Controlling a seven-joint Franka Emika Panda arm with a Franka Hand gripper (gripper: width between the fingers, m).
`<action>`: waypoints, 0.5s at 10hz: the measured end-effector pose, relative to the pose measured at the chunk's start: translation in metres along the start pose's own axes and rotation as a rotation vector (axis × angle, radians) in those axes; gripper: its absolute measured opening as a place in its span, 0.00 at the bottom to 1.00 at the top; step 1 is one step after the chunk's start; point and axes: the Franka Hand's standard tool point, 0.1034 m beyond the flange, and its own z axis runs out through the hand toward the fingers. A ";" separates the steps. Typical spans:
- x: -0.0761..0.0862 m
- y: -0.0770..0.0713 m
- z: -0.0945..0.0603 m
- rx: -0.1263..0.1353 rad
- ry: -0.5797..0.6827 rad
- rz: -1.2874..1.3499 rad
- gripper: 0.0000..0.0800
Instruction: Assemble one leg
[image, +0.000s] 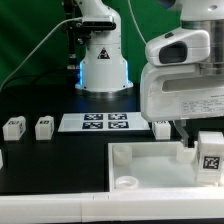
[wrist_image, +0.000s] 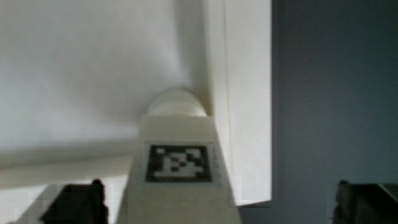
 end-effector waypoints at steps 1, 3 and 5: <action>0.000 0.001 0.003 0.000 0.001 0.000 0.81; 0.001 0.007 0.008 -0.002 -0.002 0.005 0.81; -0.001 0.009 0.012 -0.004 -0.007 0.008 0.81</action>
Offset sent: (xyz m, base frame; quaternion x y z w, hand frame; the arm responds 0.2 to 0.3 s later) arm 0.0020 -0.0088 -0.0094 0.0009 0.0003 -0.0108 0.9999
